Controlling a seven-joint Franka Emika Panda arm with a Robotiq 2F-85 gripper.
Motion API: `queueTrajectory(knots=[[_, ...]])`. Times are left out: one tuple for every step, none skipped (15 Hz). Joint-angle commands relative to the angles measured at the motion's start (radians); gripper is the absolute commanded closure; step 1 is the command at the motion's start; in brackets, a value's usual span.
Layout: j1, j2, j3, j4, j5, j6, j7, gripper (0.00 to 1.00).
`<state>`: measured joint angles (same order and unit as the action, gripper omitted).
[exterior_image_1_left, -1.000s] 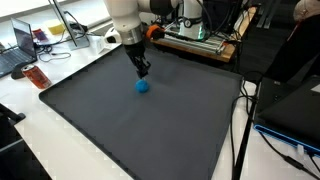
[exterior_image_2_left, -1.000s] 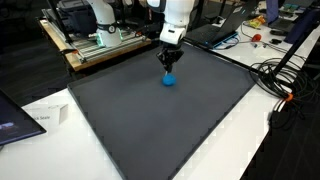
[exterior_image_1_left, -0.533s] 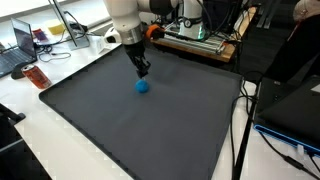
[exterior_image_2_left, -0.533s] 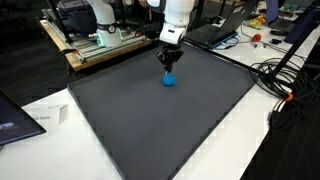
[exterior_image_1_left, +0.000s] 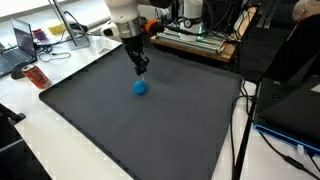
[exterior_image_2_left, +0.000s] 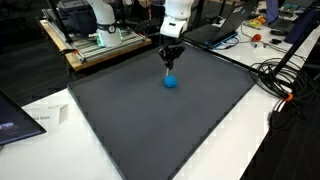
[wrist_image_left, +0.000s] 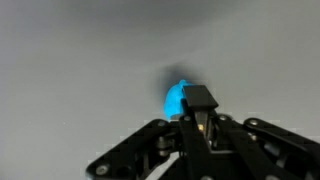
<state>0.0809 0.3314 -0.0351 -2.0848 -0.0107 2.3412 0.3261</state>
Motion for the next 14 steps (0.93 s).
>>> queueTrajectory(knots=[[0.007, -0.046, -0.003, -0.004, -0.020, -0.027, 0.020, 0.97], [0.006, -0.052, -0.002, -0.004, -0.018, -0.024, 0.020, 0.97], [0.008, -0.058, -0.004, -0.003, -0.024, -0.023, 0.025, 0.97], [0.008, -0.064, -0.003, -0.002, -0.026, -0.026, 0.026, 0.97], [0.007, -0.068, -0.002, -0.001, -0.026, -0.026, 0.024, 0.97], [0.008, -0.072, -0.002, 0.000, -0.028, -0.027, 0.027, 0.97], [0.008, -0.075, -0.002, 0.001, -0.032, -0.027, 0.029, 0.97], [0.008, -0.079, -0.002, 0.002, -0.034, -0.030, 0.029, 0.97], [0.008, -0.082, -0.002, 0.002, -0.036, -0.031, 0.031, 0.97], [0.009, -0.085, -0.004, 0.002, -0.041, -0.030, 0.035, 0.97], [0.008, -0.088, -0.004, 0.003, -0.044, -0.033, 0.035, 0.97], [0.008, -0.091, -0.003, 0.003, -0.045, -0.033, 0.034, 0.97], [0.007, -0.094, -0.002, 0.003, -0.045, -0.035, 0.033, 0.97], [0.007, -0.096, -0.002, 0.005, -0.044, -0.040, 0.033, 0.97]])
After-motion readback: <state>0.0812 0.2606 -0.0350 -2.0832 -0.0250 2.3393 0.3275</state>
